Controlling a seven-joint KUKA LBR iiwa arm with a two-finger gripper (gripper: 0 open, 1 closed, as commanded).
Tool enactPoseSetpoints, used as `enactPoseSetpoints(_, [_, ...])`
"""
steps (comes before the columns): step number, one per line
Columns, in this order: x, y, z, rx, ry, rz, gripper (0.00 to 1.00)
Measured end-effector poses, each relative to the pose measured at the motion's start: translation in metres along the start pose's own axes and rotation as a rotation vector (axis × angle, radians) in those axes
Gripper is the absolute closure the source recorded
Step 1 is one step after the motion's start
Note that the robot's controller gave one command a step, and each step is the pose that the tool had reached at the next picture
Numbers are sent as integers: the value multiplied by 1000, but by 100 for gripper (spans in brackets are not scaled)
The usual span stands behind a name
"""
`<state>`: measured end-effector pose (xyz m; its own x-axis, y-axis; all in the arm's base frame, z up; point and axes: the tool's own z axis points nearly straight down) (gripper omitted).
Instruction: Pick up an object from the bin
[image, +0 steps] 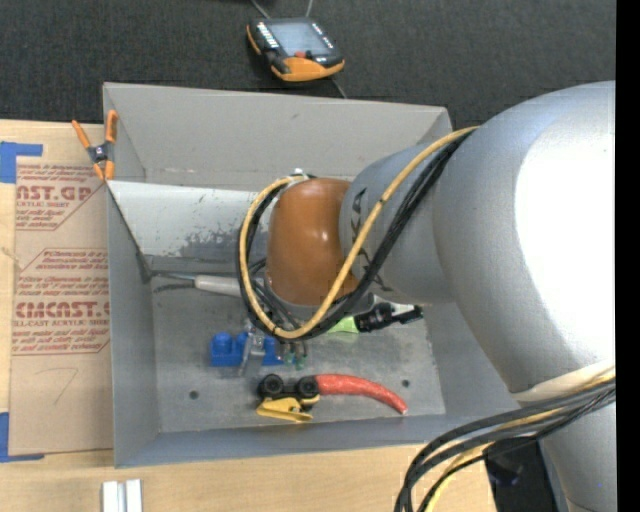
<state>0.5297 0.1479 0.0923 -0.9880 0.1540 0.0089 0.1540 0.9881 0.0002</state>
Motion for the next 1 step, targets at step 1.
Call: enactPoseSetpoints(1, [1,0,-18,0,1,0,100])
